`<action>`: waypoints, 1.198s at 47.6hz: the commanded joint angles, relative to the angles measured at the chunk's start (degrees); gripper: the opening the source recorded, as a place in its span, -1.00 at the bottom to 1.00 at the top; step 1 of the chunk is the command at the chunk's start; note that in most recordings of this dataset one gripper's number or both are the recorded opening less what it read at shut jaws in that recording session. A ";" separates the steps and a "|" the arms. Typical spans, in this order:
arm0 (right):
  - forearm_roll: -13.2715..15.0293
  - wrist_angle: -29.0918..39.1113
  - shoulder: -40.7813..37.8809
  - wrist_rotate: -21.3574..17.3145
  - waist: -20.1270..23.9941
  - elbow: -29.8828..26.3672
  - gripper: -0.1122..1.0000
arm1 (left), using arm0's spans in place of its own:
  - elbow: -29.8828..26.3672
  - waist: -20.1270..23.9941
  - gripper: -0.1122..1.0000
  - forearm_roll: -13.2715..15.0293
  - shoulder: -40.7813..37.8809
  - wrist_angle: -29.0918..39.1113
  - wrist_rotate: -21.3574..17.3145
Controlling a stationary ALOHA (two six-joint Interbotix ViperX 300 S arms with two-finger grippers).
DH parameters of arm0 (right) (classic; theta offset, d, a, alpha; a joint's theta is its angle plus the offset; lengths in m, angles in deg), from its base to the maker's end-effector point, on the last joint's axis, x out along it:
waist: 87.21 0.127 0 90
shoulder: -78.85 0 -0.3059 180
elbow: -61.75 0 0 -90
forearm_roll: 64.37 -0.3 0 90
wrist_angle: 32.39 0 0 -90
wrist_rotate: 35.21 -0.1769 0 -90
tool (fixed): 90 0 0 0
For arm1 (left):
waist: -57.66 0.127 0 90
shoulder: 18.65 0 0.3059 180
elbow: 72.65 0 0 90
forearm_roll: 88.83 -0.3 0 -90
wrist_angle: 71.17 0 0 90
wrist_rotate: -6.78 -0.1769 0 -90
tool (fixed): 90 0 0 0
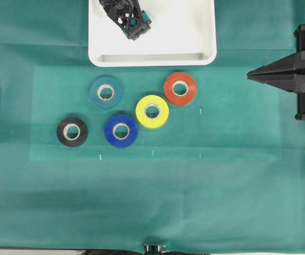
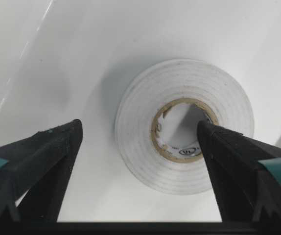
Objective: Pick up the tape from a random location and place it into the white case.
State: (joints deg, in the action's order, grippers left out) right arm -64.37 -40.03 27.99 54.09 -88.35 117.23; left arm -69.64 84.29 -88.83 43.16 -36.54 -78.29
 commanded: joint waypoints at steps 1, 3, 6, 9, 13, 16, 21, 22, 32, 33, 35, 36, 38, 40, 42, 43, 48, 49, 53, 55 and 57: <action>-0.09 -0.44 -0.26 0.00 0.00 -0.97 -0.80 | -1.14 -0.35 0.88 0.09 4.13 0.26 0.00; -0.09 -0.35 -0.26 0.00 0.00 -0.97 -0.80 | -1.14 -0.53 0.88 0.00 4.83 0.53 0.00; -0.09 -0.44 -0.26 0.00 0.00 -0.97 -0.80 | -1.14 -0.88 0.88 0.09 5.98 0.97 0.09; -0.09 -0.44 -0.26 0.00 0.00 -0.97 -0.80 | -1.23 -1.32 0.88 0.09 7.29 1.76 0.09; -0.09 -0.35 -0.26 0.00 0.00 -1.05 -0.80 | -1.23 -2.02 0.88 0.09 8.61 3.16 0.09; -0.09 -0.35 -0.26 0.00 0.00 -0.97 -0.80 | -1.32 -2.64 0.88 0.09 9.58 4.39 0.09; -0.18 -0.44 -0.26 0.00 0.00 -1.05 -0.80 | -1.41 -3.34 0.88 0.09 11.07 5.71 0.09; -0.09 -0.44 -0.26 0.00 0.00 -1.05 -0.80 | -1.49 -3.52 0.88 0.09 11.43 5.89 0.09; -0.09 -0.35 -0.26 0.00 0.09 -1.05 -0.80 | -1.76 -4.57 0.88 0.09 14.94 8.17 0.09; -0.09 -0.35 -0.26 0.00 0.00 -1.05 -0.80 | -1.85 -4.66 0.88 0.09 15.38 8.44 0.09; -0.09 -0.35 -0.26 0.00 0.00 -1.05 -0.80 | -1.85 -4.75 0.88 0.09 15.91 8.88 0.18; -0.09 -0.35 -0.26 0.00 0.00 -1.05 -0.80 | -1.93 -4.83 0.88 0.09 16.08 9.05 0.18; -0.09 -0.35 -0.26 0.00 0.09 -1.05 -0.80 | -2.11 -4.83 0.88 0.09 16.79 9.58 0.18; -0.09 -0.26 -0.26 0.00 0.00 -1.05 -0.80 | -2.20 -4.92 0.88 0.09 17.31 9.93 0.18; -0.09 -0.26 -0.26 0.00 0.09 -1.14 -0.80 | -2.37 -5.01 0.88 0.09 17.93 10.37 0.18; -0.09 -0.26 -0.26 0.00 0.09 -1.14 -0.80 | -2.46 -5.01 0.88 0.09 18.11 10.63 0.18; -0.09 -0.18 -0.18 0.00 0.00 -1.14 -0.80 | -2.81 -5.01 0.88 0.09 19.34 11.69 0.18; -0.09 -0.18 -0.26 0.00 0.09 -1.23 -0.80 | -2.81 -5.01 0.88 0.09 19.60 11.78 0.18; -0.09 -0.18 -0.18 0.00 0.00 -1.23 -0.80 | -2.90 -5.10 0.88 0.09 20.48 12.13 0.18; -0.09 -0.18 -0.18 0.00 0.09 -1.23 -0.80 | -2.81 -5.01 0.88 0.09 20.74 12.13 0.18; -0.09 -0.18 -0.26 0.00 0.09 -1.23 -0.80 | -2.72 -5.01 0.88 0.09 20.83 12.13 0.18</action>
